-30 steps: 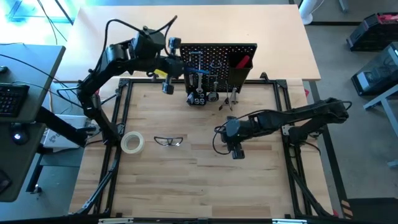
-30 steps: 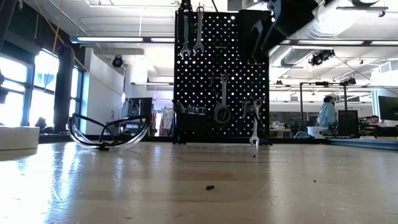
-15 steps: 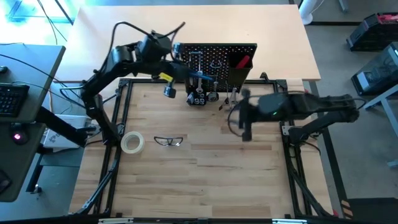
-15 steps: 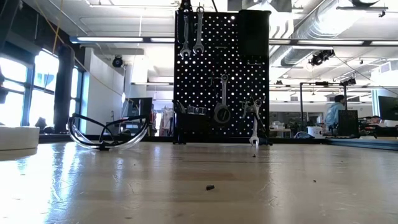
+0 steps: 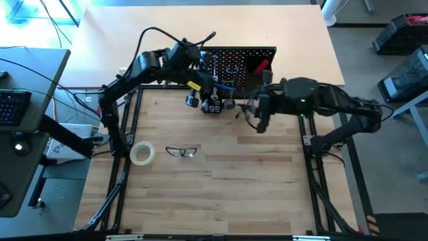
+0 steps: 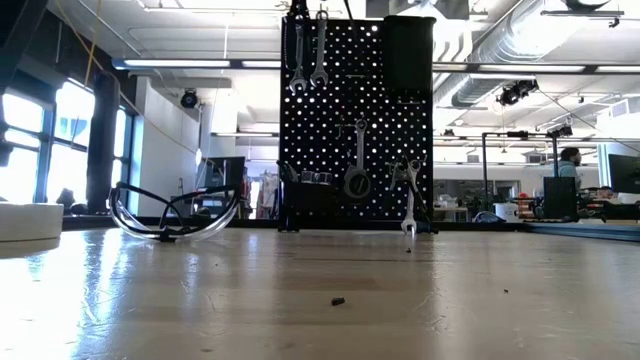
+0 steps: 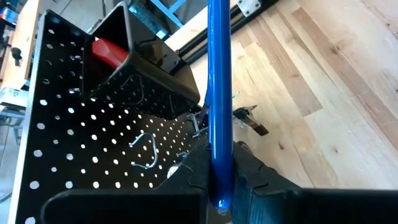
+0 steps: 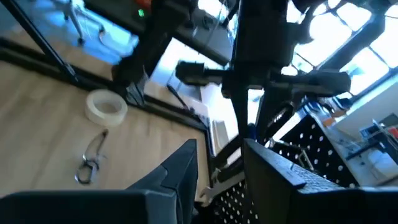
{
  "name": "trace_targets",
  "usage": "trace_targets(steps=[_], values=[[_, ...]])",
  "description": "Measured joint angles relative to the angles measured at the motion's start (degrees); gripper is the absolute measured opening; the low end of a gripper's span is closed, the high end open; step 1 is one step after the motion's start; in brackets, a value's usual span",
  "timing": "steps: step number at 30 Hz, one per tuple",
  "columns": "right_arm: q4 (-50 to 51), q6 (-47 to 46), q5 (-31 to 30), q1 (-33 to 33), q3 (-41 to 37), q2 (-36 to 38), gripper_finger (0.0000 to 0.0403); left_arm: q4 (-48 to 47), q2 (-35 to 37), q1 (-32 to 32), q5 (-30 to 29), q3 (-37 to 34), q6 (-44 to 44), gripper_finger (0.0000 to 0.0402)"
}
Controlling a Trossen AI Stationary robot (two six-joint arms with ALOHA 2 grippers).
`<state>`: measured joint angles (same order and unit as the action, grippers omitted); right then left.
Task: Hang tools onto peg board
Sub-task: Put the pick tool into the black bin on the peg board
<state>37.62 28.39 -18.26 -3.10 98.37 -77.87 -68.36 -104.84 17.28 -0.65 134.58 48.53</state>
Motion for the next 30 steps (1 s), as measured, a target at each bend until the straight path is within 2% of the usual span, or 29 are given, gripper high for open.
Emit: trace_targets(steps=[6, 18, 25, 30], values=[[3.38, 1.04, 0.02, 2.79, 3.7, -5.55, 0.0121, 0.08, -0.37, -0.11, -0.01, 0.0, -0.6, 0.0012], [4.84, 2.7, -0.04, 5.5, 5.95, -8.91, 0.0107, -0.9, -0.38, -0.15, -0.09, 0.0, -0.43, 0.0012], [4.93, 3.6, -0.21, 6.5, 5.97, -10.03, 0.0075, -1.39, -0.43, -0.1, -0.27, -0.02, -0.29, 0.0012], [6.16, 4.27, -0.34, 6.56, 5.97, -10.29, 0.0017, -1.29, -0.43, -0.13, -0.02, -0.02, 0.01, 0.0012]])
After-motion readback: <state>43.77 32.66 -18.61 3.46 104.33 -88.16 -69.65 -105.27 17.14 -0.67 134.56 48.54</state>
